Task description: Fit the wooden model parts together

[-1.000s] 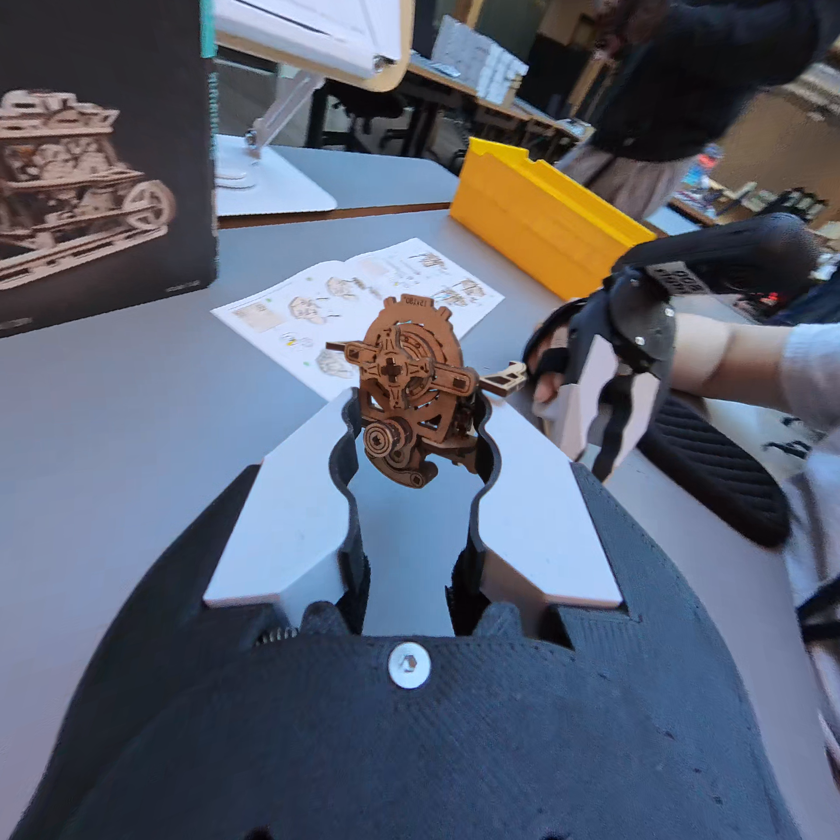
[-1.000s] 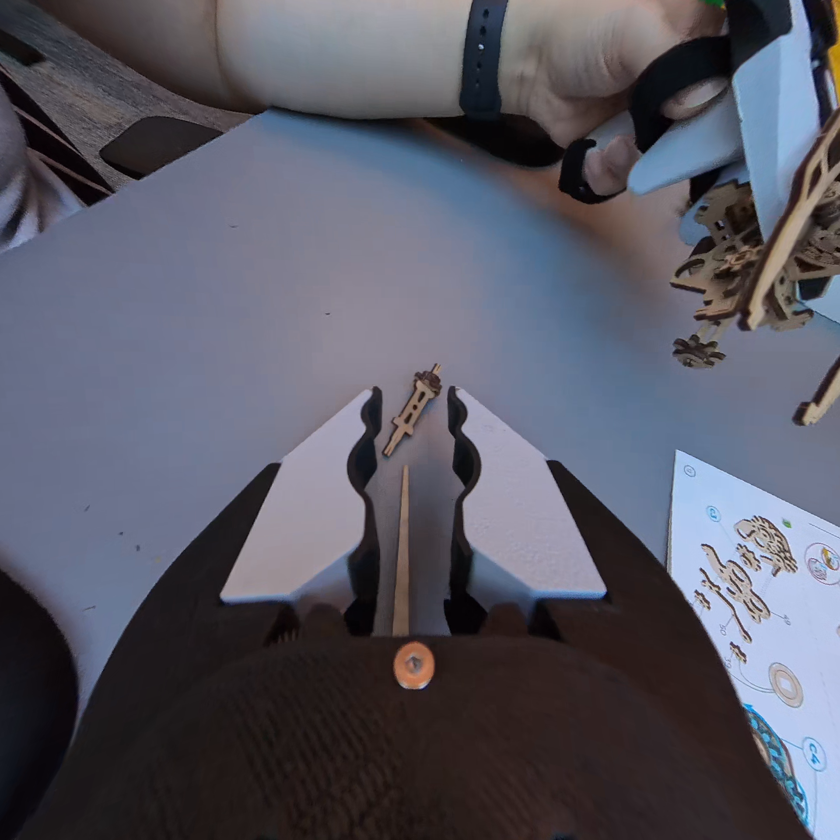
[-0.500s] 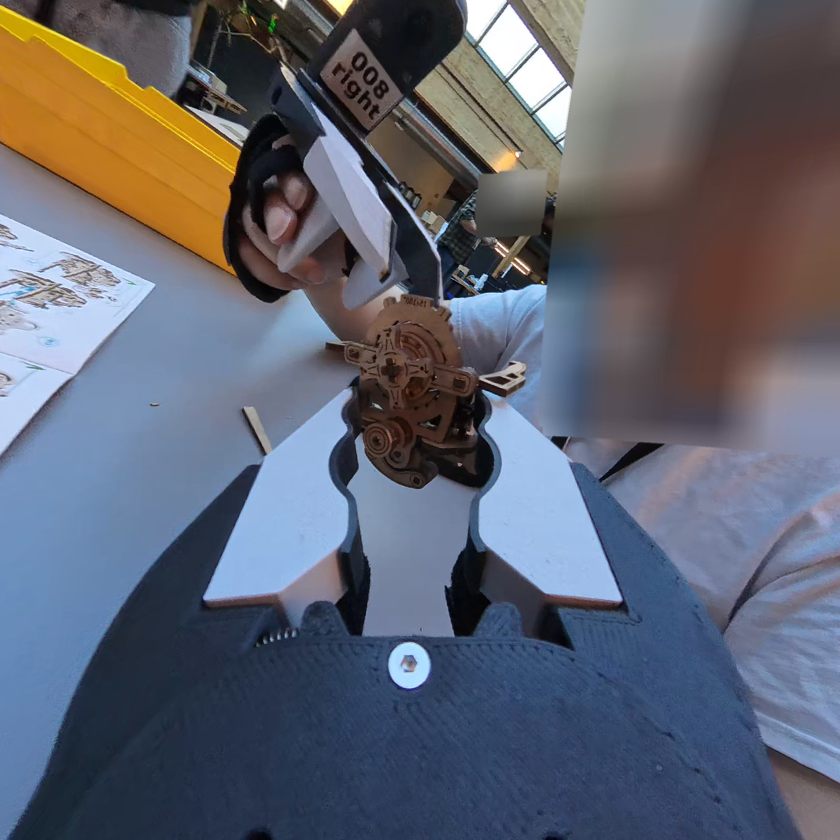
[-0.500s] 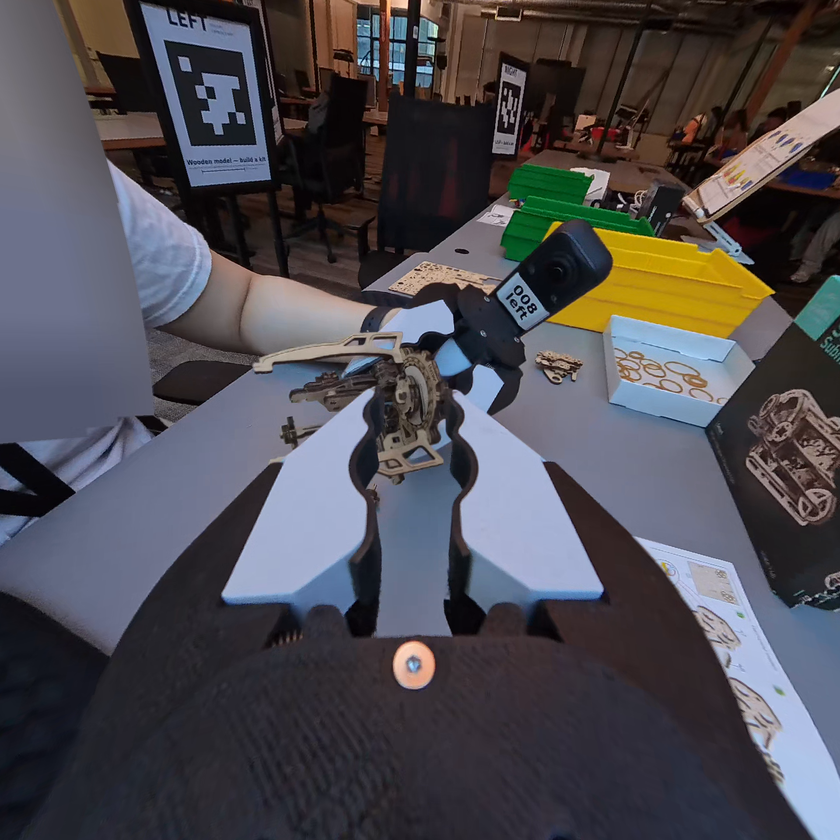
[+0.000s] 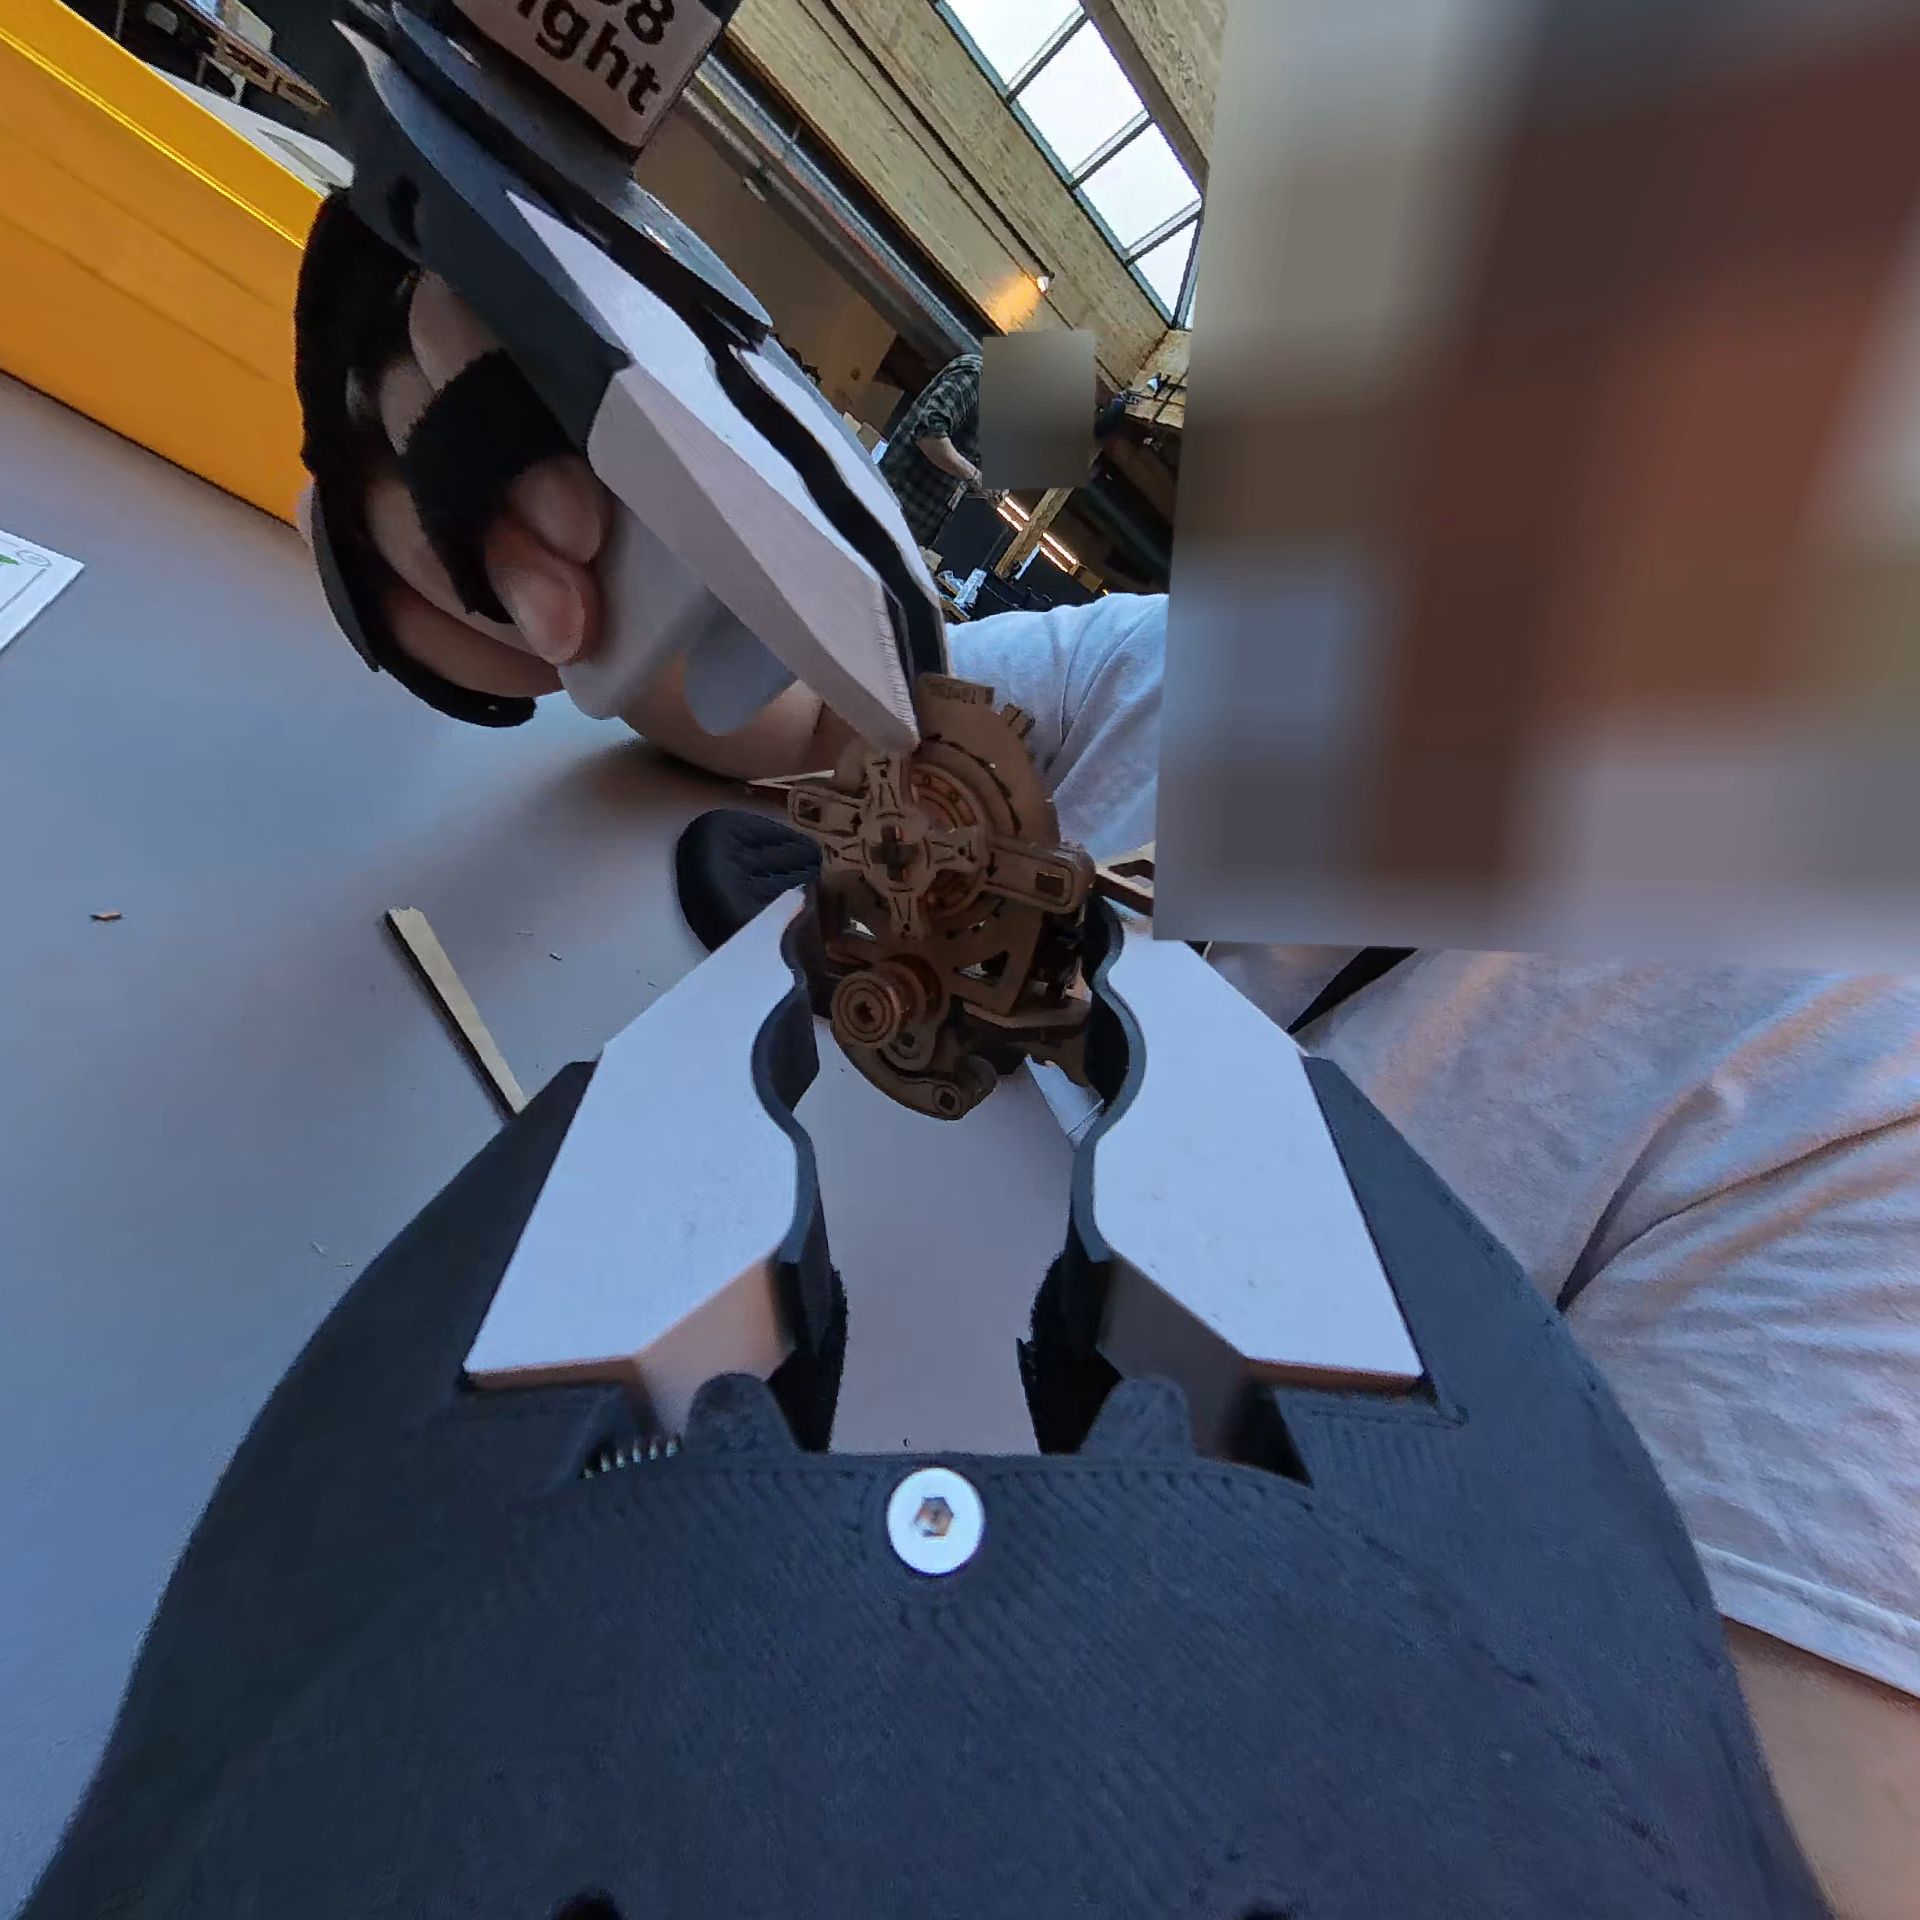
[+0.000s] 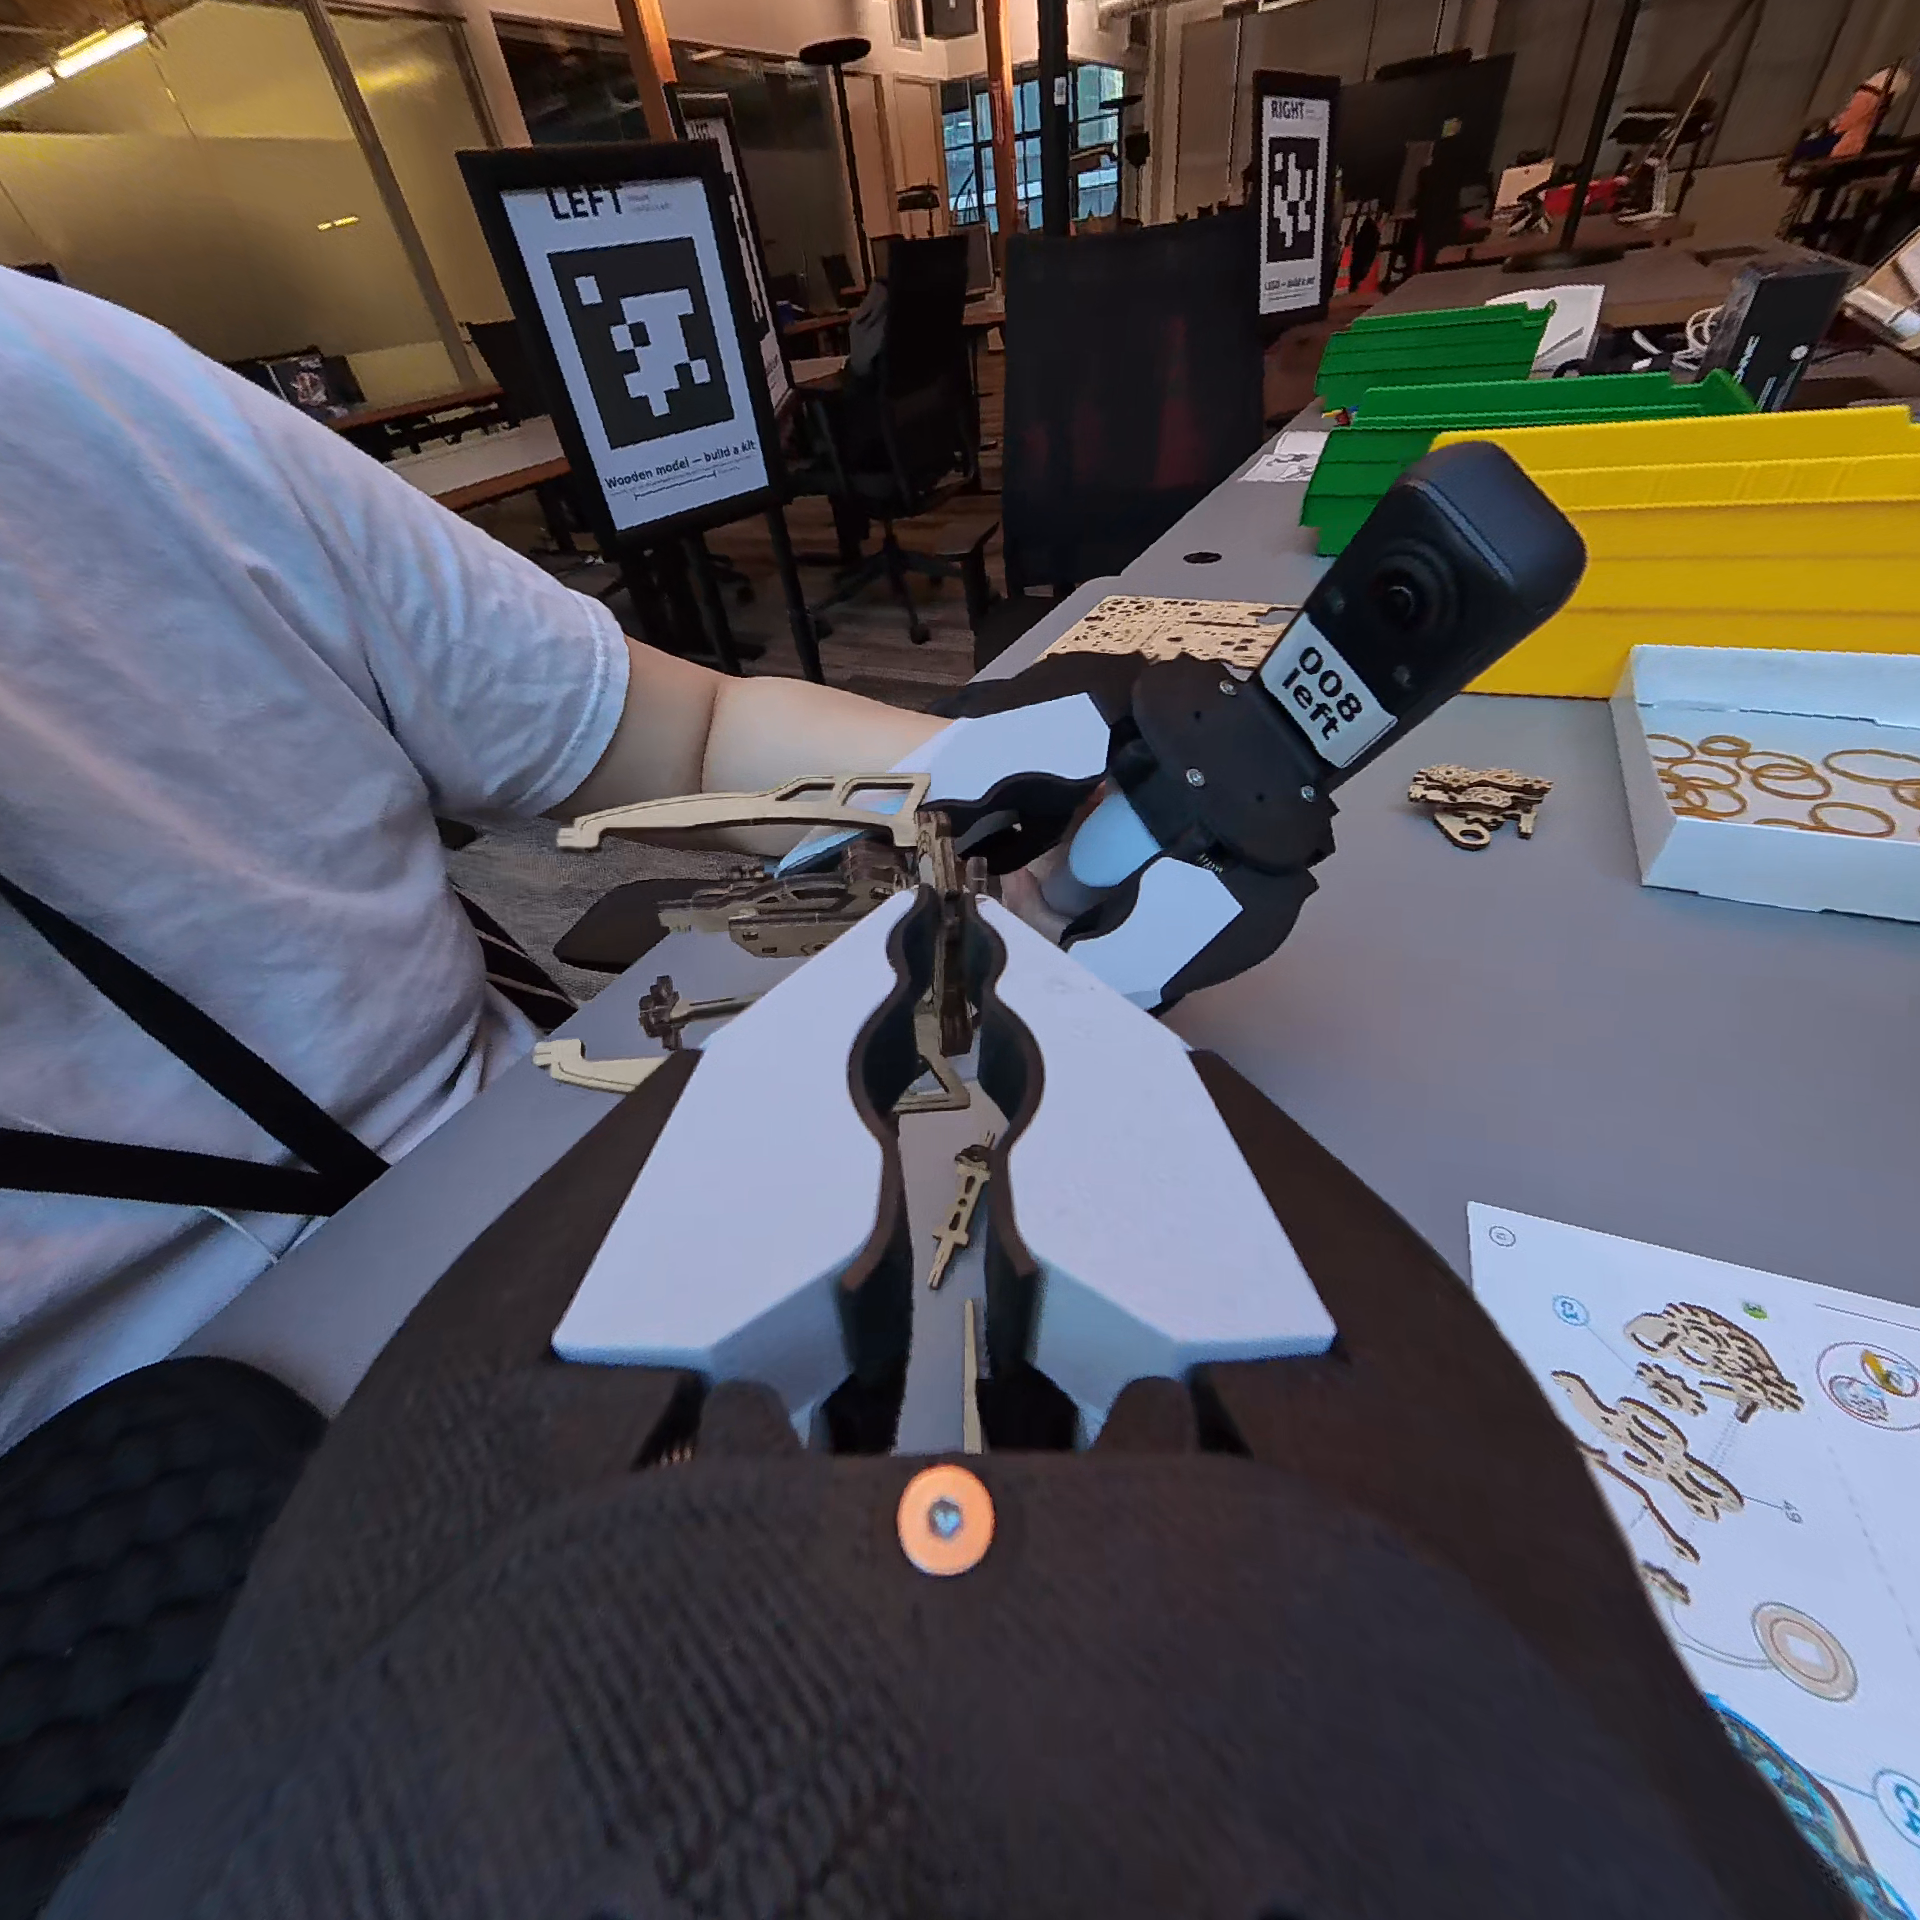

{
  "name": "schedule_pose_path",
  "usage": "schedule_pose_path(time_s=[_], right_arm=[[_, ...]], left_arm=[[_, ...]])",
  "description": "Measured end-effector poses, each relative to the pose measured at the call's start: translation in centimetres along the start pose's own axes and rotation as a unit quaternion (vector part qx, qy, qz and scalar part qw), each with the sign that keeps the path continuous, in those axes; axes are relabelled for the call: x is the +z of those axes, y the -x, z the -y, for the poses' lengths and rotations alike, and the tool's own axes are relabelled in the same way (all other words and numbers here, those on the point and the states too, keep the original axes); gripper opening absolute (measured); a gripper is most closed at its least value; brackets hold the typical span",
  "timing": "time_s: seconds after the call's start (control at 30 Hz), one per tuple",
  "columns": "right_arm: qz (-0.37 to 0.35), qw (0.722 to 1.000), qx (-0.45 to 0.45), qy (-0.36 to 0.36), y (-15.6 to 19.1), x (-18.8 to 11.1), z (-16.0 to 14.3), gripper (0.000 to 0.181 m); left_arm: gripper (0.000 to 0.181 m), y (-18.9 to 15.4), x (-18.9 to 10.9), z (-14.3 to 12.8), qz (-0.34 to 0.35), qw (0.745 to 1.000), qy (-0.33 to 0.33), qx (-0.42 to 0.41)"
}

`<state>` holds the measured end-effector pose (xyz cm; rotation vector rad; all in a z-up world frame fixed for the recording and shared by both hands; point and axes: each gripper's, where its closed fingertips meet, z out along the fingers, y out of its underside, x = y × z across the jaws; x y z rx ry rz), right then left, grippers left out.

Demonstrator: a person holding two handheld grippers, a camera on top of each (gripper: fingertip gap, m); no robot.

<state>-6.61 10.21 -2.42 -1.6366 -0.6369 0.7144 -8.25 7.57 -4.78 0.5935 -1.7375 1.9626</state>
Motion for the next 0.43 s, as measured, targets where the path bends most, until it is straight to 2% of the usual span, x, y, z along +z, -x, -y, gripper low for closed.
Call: schedule_pose_path(time_s=[0.13,0.27,0.43], right_arm=[[-0.054,0.998,0.017,-0.009,-1.6,-0.5,0.5,0.0],[-0.131,0.99,0.056,0.005,-4.0,-0.9,-0.3,0.0],[-0.256,0.962,0.08,0.049,-7.3,-0.8,-2.9,0.0]], left_arm=[[0.054,0.4,-1.8,1.2,0.019,0.999,-0.035,-0.021],[0.055,2.4,-6.4,1.7,0.126,0.99,-0.064,-0.018],[0.051,2.9,-12.0,4.4,0.233,0.962,-0.145,-0.002]])
